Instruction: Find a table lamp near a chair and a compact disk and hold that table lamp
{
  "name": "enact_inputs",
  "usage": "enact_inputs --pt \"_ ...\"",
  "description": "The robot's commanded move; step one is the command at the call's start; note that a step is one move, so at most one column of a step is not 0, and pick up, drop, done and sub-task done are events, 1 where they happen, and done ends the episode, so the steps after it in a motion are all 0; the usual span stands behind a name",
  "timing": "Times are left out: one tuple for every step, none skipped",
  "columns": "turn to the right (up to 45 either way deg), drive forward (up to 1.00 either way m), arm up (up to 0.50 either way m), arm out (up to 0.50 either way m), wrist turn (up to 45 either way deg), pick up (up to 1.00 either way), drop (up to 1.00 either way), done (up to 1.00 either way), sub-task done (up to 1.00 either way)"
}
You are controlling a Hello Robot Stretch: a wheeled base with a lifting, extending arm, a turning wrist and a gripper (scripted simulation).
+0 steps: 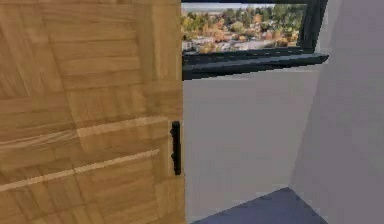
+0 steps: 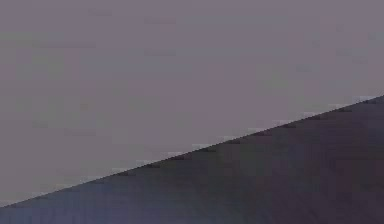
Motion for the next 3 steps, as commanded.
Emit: enact_inputs --pt "-45.0 0.00 0.00 0.00 0.0 0.00 0.00 0.00 0.00" --pt "-15.0 0.00 0.00 0.00 0.0 0.00 0.00 0.00 0.00" --pt "0.0 0.60 0.00 0.00 0.0 0.00 0.00 0.00 0.00"
